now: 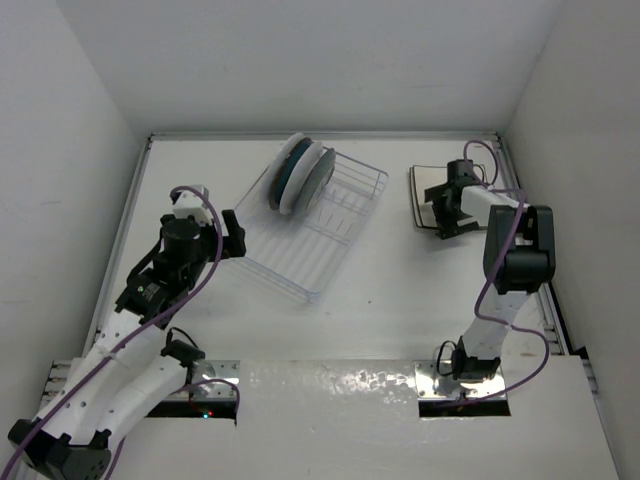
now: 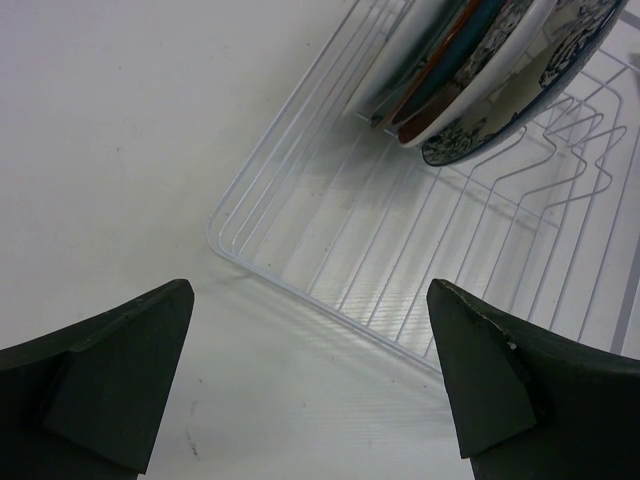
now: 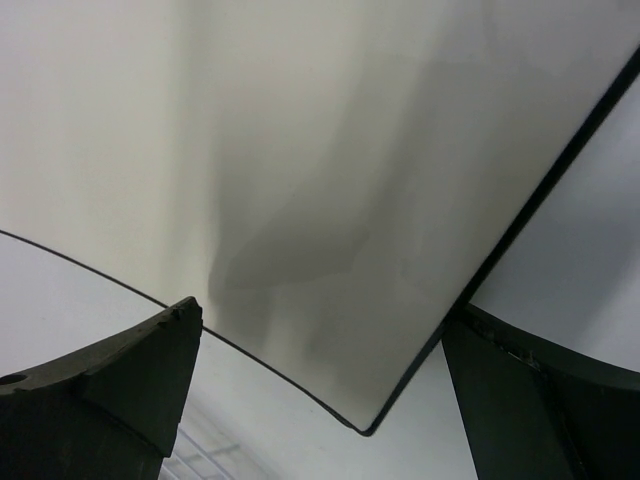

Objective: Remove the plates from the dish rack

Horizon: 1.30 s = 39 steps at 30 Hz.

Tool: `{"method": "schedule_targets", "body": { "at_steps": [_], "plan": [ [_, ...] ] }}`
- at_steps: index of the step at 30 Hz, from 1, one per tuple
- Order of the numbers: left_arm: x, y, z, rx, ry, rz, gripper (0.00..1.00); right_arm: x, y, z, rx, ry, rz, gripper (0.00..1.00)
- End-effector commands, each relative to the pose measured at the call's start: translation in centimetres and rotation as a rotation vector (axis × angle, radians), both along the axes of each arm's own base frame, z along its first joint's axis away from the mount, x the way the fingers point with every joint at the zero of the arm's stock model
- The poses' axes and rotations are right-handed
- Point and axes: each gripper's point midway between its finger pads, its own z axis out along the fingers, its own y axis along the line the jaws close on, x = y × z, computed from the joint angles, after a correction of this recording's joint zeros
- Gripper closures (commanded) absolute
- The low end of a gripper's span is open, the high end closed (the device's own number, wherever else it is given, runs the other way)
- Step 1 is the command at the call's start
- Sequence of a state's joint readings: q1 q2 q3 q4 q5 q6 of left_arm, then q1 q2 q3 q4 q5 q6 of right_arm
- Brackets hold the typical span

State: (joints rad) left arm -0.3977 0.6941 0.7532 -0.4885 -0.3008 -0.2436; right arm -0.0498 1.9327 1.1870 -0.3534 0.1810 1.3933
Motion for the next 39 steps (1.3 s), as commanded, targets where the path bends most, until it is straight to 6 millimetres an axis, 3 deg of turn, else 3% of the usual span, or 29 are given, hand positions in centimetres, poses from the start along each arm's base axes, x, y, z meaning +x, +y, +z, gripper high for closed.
{"method": "schedule_targets", "body": {
  "at_steps": [1, 5, 10, 17, 18, 20, 21, 25, 26, 27, 28, 29, 30, 31, 35, 39],
  "plan": [
    [0.6, -0.2, 1.1, -0.018, -0.051, -0.007, 0.0, -3.6, 0.4, -1.0, -0.023, 0.114, 0.062, 0.01],
    [0.7, -0.2, 1.1, -0.017, -0.048, -0.005, 0.0, -3.8, 1.6, 0.3, -0.023, 0.07, 0.201, 0.01],
    [0.7, 0.1, 1.1, -0.011, -0.047, 0.014, 0.0, -2.9, 2.4, 4.9, -0.085, -0.052, 0.318, 0.01],
    [0.9, 0.6, 0.8, -0.003, -0.036, 0.043, 0.0, -2.2, 8.5, 12.5, -0.248, -0.208, 0.686, 0.01],
    [0.9, 0.5, 0.6, -0.004, -0.031, 0.037, 0.0, -2.5, 10.4, 13.2, -0.263, -0.225, 0.753, 0.01],
    [1.0, 0.4, 0.6, -0.004, -0.027, 0.031, 0.0, -2.4, 12.5, 15.5, -0.3, -0.283, 0.833, 0.01],
    [1.0, 0.2, 0.4, -0.002, -0.022, 0.025, 0.0, -2.3, 15.0, 17.1, -0.297, -0.34, 0.895, 0.01],
    [1.3, -0.6, 1.1, -0.017, -0.024, -0.014, 0.0, -3.2, 19.2, 19.7, -0.308, -0.384, 1.008, 0.05],
    [1.2, -1.7, 1.7, -0.041, -0.02, -0.073, 0.0, -3.5, 19.2, 20.4, -0.321, -0.394, 1.006, 0.06],
    [1.6, -2.8, 3.4, -0.066, -0.039, -0.119, 0.0, -4.1, 19.0, 20.7, -0.324, -0.393, 1.001, 0.06],
    [1.7, -3.8, 4.4, -0.092, -0.049, -0.166, 0.0, -4.9, 18.4, 19.6, -0.326, -0.369, 0.989, 0.06],
    [1.6, -5.6, 5.5, -0.133, -0.051, -0.254, 0.01, -5.8, 17.4, 21.0, -0.357, -0.413, 0.964, 0.06],
    [2.6, -6.9, 7.4, -0.15, -0.066, -0.305, 0.01, -6.3, 16.7, 21.1, -0.378, -0.427, 0.948, 0.06],
    [3.1, -7.7, 8.0, -0.154, -0.062, -0.338, 0.01, -7.6, 15.5, 19.4, -0.407, -0.383, 0.949, 0.07],
    [7.2, -12.2, 8.0, -0.176, 0.037, -0.472, 0.12, -11.6, 12.2, 18.1, -0.498, -0.346, 0.964, 0.09],
    [10.4, -14.7, 7.5, -0.205, 0.046, -0.514, 0.2, -15.6, 9.8, 16.4, -0.537, -0.33, 0.998, 0.14]
  ]
}}
